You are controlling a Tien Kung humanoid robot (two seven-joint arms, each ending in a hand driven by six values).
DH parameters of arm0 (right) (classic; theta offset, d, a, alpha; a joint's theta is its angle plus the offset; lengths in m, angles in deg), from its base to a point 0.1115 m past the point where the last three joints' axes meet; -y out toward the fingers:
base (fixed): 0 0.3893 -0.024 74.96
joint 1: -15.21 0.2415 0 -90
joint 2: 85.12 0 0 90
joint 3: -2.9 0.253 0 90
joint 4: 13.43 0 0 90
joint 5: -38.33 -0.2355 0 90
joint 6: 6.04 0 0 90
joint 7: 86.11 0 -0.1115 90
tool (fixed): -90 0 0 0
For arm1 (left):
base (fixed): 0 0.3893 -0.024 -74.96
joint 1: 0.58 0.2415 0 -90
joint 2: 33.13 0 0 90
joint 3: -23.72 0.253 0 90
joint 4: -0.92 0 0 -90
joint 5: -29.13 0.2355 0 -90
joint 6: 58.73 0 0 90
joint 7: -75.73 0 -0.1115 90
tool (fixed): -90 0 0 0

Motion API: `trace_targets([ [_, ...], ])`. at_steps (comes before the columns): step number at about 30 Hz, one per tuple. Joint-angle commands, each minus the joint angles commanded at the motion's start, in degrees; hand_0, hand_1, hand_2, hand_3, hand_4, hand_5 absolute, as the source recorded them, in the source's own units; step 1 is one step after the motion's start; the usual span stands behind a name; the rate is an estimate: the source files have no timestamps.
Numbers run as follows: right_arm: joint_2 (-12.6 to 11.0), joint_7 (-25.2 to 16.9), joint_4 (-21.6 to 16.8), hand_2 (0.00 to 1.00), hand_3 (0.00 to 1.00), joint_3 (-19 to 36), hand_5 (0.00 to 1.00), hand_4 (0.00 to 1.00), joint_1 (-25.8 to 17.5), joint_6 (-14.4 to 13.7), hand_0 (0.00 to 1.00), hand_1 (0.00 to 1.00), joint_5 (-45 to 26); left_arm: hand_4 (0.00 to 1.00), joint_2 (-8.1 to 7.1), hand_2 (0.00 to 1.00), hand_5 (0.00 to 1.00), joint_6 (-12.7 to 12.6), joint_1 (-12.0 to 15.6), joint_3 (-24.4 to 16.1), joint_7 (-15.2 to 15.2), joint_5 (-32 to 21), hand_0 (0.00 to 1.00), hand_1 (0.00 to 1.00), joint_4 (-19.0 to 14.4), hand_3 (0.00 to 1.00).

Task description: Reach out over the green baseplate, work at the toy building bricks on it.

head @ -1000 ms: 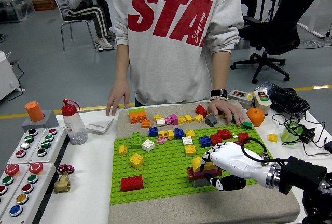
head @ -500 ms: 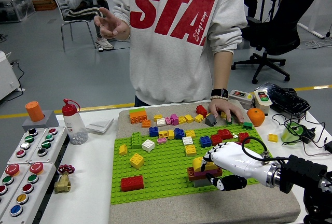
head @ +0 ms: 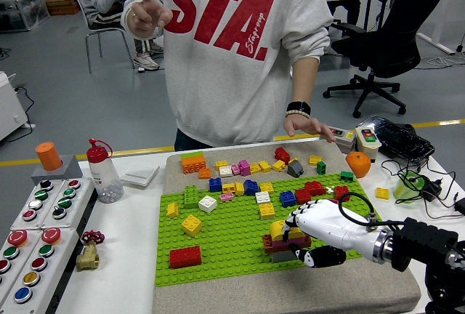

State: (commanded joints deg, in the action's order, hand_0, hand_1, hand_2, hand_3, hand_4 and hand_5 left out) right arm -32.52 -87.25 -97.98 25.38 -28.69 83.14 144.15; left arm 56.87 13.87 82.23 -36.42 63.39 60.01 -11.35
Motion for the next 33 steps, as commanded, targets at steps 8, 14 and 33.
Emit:
trace_targets([
  [8,-0.1,-0.2,-0.3,0.653,0.614,0.9,0.396,0.409,0.0,-0.6,0.724,0.688,0.0,0.413,0.00,0.622,0.998,0.0,-0.1,0.1,0.1,-0.1,0.664,0.618,0.0,0.517],
  [14,-0.3,-0.7,-1.1,0.655,0.615,3.2,0.397,0.411,-0.2,-2.4,0.727,0.690,-0.3,0.413,0.00,0.621,0.998,0.0,-0.1,0.1,0.1,-0.2,0.663,0.618,0.0,0.517],
  [33,-0.8,-1.6,-2.4,0.668,0.634,8.1,0.388,0.412,-1.2,-5.6,0.734,0.702,-1.4,0.416,0.00,0.618,0.998,0.0,-0.2,0.5,0.1,-0.7,0.663,0.616,0.0,0.513],
])
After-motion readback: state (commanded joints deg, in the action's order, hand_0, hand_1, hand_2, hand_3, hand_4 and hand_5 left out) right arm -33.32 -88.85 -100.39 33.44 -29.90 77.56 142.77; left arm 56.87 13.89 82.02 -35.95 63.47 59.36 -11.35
